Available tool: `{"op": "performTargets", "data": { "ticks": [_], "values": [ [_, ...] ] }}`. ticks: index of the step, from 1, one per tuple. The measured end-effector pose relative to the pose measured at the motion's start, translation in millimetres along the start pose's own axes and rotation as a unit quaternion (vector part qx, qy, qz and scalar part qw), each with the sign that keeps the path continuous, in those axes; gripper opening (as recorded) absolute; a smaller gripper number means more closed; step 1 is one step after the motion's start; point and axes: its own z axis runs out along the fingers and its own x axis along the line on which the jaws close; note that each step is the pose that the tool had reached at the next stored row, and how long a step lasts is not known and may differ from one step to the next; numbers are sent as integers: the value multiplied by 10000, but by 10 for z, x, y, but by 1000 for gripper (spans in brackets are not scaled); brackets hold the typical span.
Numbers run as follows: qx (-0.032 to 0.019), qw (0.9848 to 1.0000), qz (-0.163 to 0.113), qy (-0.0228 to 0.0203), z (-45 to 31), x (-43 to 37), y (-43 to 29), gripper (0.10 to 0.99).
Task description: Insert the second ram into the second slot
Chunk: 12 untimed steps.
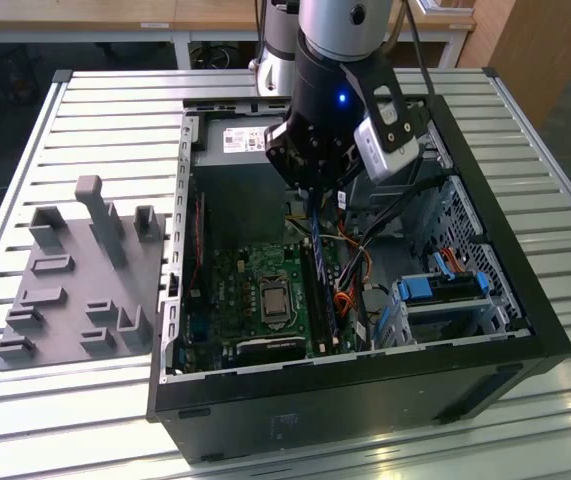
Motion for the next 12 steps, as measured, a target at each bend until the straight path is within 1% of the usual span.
{"op": "performTargets", "data": {
  "ticks": [12],
  "values": [
    [1,10000,0,0,31,0,-1,137]
  ]
}}
